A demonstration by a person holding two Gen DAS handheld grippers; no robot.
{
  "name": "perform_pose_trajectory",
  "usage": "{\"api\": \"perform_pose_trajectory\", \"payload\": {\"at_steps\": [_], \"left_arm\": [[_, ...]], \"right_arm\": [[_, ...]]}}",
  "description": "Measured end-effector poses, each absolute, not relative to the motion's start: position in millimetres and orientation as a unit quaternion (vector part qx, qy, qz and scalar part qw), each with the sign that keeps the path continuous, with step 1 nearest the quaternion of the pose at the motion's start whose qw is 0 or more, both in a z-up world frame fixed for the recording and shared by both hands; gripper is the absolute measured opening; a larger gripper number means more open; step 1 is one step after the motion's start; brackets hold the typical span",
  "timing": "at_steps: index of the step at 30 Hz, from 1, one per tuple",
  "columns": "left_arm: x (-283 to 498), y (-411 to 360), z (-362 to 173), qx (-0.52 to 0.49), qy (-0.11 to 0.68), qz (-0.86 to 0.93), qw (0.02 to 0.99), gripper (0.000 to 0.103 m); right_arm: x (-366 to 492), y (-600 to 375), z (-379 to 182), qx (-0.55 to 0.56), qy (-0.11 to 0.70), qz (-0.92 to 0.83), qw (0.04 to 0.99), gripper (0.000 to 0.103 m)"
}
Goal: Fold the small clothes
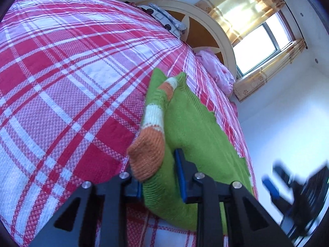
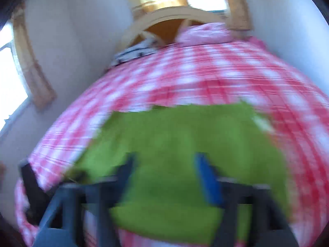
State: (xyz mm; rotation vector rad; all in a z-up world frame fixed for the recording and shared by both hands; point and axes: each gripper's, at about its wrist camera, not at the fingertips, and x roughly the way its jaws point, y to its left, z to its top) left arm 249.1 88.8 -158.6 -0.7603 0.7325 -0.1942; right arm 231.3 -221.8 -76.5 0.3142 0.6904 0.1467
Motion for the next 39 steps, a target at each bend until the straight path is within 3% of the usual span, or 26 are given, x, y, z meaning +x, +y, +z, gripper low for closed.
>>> {"api": "perform_pose_trajectory", "payload": {"at_steps": [9, 22, 25, 27, 31, 32, 39], "left_arm": [[241.7, 94.3, -159.8, -0.371, 0.343, -0.097, 0.857, 0.028], [234.4, 96.5, -160.1, -0.384, 0.337, -0.098, 0.854, 0.027], [232.5, 95.1, -159.0, -0.383, 0.338, -0.097, 0.854, 0.027], [232.5, 94.1, -158.6, -0.383, 0.338, -0.096, 0.854, 0.027], [234.2, 93.9, -158.2, -0.381, 0.340, -0.095, 0.855, 0.027], [236.6, 93.0, -157.9, -0.379, 0.340, -0.094, 0.855, 0.026], [241.3, 76.8, -140.6, -0.314, 0.352, -0.087, 0.878, 0.020]], "right_arm": [[367.5, -74.1, -105.8, 0.019, 0.437, 0.176, 0.882, 0.079], [402.4, 5.5, -158.7, -0.162, 0.469, 0.150, 0.855, 0.079], [402.0, 3.3, -157.8, -0.158, 0.470, 0.147, 0.856, 0.078], [400.2, 2.0, -157.0, -0.158, 0.465, 0.152, 0.857, 0.065], [401.7, -9.8, -151.9, -0.140, 0.464, 0.134, 0.864, 0.029], [401.3, -13.1, -151.3, -0.128, 0.465, 0.137, 0.865, 0.024], [394.3, -70.2, -135.4, 0.066, 0.461, 0.171, 0.868, 0.017]]}}
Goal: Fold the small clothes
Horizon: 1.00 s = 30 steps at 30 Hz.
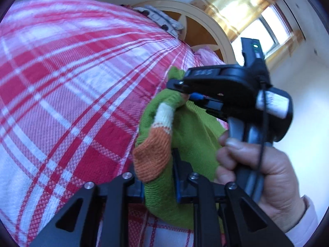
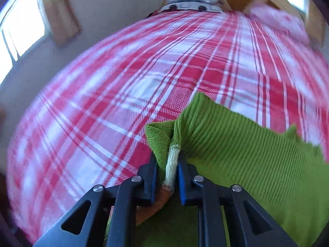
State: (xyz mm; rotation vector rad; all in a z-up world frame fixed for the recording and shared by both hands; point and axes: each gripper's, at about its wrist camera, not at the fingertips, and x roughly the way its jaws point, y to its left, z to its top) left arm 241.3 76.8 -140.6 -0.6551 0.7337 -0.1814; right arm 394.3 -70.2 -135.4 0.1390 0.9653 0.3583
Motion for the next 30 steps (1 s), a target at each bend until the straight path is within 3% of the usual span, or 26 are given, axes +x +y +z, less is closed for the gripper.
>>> {"api": "perform_pose_trajectory", "payload": {"at_steps": [6, 12, 30], "left_arm": [[236.2, 38.0, -98.4, -0.181, 0.318, -0.092, 0.926, 0.019], [230.5, -6.3, -68.5, -0.111, 0.292, -0.139, 0.940, 0.019], [186.1, -169.9, -49.9, 0.023, 0.270, -0.285, 0.919, 0.017]], "right_arm": [[373.1, -123.2, -108.9, 0.152, 0.430, 0.187, 0.870, 0.016], [342.6, -184.3, -93.0, 0.193, 0.402, 0.173, 0.878, 0.016], [273.5, -353.8, -81.9, 0.163, 0.382, 0.104, 0.904, 0.016]]}}
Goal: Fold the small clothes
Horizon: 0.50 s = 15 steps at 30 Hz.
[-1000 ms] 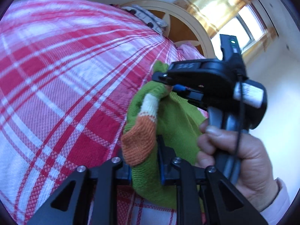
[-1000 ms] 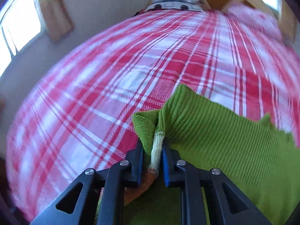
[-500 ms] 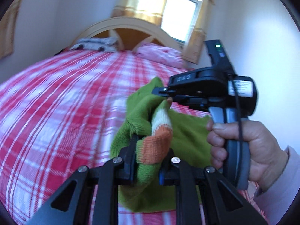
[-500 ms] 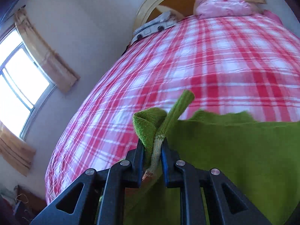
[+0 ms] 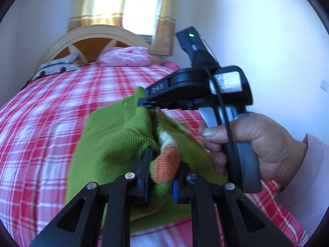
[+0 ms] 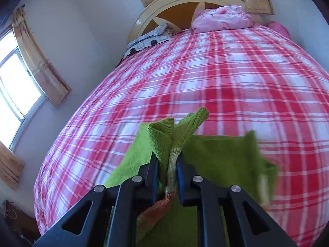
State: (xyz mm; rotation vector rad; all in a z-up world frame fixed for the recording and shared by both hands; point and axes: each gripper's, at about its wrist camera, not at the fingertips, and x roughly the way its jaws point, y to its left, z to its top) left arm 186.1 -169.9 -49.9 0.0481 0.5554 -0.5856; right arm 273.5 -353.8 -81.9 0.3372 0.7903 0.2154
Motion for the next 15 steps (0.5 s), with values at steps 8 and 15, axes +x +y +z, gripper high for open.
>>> {"api": "perform_pose_trajectory", "payload": {"at_steps": [8, 15], "left_arm": [[173.3, -228.5, -62.3, 0.059, 0.290, -0.323, 0.899, 0.017], [179.5, -251.4, -89.4, 0.064, 0.340, -0.326, 0.880, 0.017]], "right_arm": [[256.6, -409.2, -97.7, 0.168, 0.386, 0.069, 0.904, 0.016], [253.6, -435.3, -136.5, 0.187, 0.409, 0.054, 0.892, 0.016]]}}
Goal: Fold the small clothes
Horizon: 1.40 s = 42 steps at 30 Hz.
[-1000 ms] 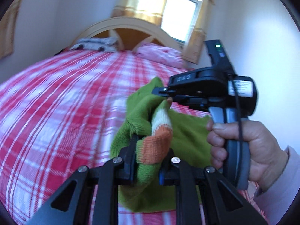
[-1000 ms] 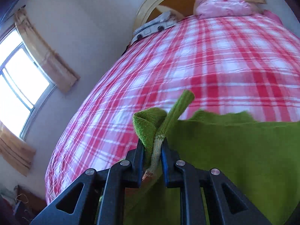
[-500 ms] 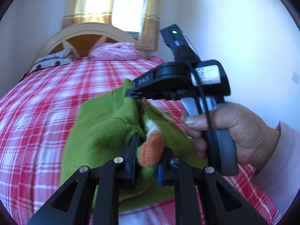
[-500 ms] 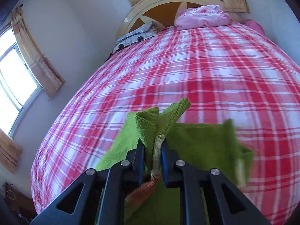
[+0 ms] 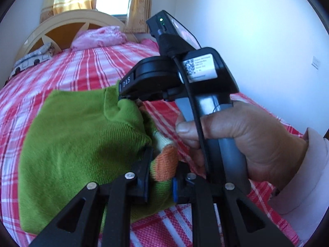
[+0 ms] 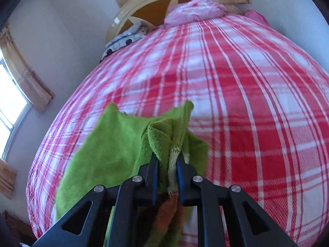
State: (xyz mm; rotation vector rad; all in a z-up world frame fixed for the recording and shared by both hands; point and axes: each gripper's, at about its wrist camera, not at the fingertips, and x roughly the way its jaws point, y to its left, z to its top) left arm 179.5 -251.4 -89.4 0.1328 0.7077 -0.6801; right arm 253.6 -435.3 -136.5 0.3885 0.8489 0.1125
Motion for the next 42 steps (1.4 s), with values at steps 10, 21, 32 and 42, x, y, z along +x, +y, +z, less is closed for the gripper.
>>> {"api": "perform_pose_trajectory", "payload": {"at_steps": [10, 21, 32, 42], "left_arm": [[169.5, -254.8, -92.1, 0.066, 0.343, -0.321, 0.880, 0.017], [183.4, -259.1, -103.3, 0.054, 0.368, -0.321, 0.871, 0.017], [186.5, -263.5, -108.5, 0.057, 0.375, -0.318, 0.869, 0.017], [178.5, -253.0, -97.5, 0.080, 0.378, -0.321, 0.865, 0.021]], "right_arm": [[253.5, -443.6, -157.2, 0.218, 0.397, 0.055, 0.890, 0.016], [248.4, -441.5, -162.2, 0.217, 0.376, 0.054, 0.899, 0.016], [244.9, -440.9, -164.5, 0.219, 0.361, 0.050, 0.905, 0.016], [246.5, -443.3, -165.3, 0.224, 0.360, 0.051, 0.904, 0.017]]}}
